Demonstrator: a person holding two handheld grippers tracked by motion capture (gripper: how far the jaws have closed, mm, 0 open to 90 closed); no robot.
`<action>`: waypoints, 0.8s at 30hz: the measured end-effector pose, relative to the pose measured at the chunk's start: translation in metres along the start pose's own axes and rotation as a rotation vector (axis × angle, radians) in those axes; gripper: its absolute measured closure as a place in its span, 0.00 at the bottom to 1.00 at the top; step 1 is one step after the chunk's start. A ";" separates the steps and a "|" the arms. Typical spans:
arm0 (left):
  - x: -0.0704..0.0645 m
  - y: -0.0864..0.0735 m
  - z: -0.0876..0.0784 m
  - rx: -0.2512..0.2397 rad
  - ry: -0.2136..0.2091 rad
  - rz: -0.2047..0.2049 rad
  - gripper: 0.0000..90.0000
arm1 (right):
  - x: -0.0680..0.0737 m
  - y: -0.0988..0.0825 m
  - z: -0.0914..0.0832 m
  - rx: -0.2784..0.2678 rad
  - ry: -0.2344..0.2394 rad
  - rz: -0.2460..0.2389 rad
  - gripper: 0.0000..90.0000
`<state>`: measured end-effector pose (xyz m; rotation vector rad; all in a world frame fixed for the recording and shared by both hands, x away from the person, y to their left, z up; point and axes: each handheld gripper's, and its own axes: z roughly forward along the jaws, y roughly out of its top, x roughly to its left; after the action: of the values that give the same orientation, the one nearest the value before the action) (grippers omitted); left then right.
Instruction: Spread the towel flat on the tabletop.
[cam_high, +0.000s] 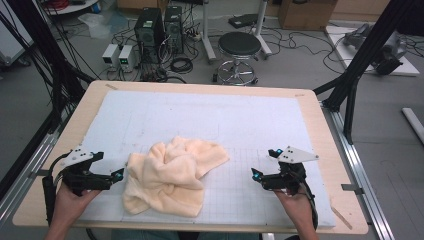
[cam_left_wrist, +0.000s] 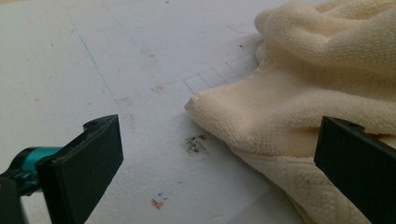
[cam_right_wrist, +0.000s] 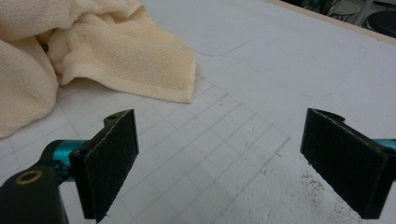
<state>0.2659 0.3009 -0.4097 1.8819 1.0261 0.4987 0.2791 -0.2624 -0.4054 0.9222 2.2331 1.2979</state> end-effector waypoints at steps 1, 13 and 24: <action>0.000 0.000 0.001 0.002 -0.001 -0.001 0.02 | 0.000 0.000 0.000 0.001 0.002 0.005 0.12; 0.001 0.004 0.008 0.001 -0.014 -0.002 0.02 | -0.002 -0.005 -0.002 0.018 0.007 0.004 0.12; 0.000 0.003 0.005 -0.006 -0.018 -0.002 0.02 | 0.004 0.003 -0.003 0.000 0.027 -0.008 0.12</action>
<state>0.2711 0.2979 -0.4094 1.8769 1.0138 0.4824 0.2753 -0.2606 -0.4017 0.8998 2.2551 1.3135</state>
